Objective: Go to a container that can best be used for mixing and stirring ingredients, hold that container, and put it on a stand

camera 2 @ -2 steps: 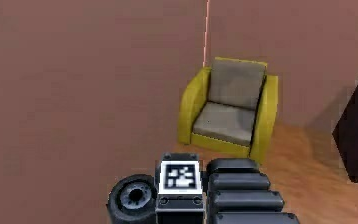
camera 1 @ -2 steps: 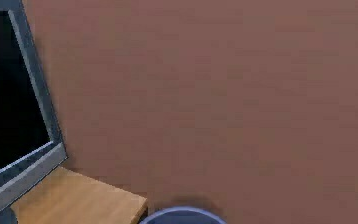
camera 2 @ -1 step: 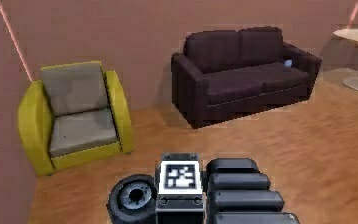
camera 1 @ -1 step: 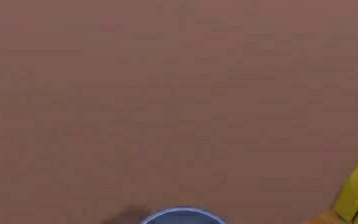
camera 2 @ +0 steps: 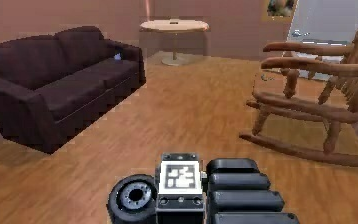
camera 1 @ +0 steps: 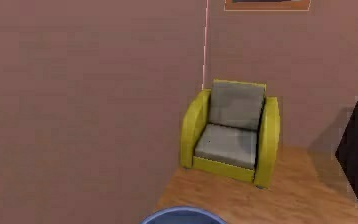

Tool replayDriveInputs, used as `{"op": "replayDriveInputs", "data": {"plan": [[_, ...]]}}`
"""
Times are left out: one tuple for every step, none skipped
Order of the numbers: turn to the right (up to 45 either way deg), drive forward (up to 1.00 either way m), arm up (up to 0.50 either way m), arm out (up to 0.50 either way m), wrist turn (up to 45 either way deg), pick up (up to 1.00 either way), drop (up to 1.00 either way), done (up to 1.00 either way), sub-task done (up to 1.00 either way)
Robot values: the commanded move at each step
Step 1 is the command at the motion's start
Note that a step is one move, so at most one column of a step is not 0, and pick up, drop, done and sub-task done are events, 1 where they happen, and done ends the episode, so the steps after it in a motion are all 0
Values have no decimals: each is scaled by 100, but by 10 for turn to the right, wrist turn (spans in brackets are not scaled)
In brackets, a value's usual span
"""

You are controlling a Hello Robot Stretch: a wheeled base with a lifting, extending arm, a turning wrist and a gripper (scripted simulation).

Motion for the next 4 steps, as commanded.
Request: {"op": "replayDriveInputs", "data": {"plan": [[450, 0, 0, 0, 0, 0, 0, 0, 0], [30, 0, 0, 0, 0, 0, 0, 0, 0], [-450, 0, 0, 0, 0, 0, 0, 0, 0], [-450, 0, 0, 0, 0, 0, 0, 0, 0]]}}
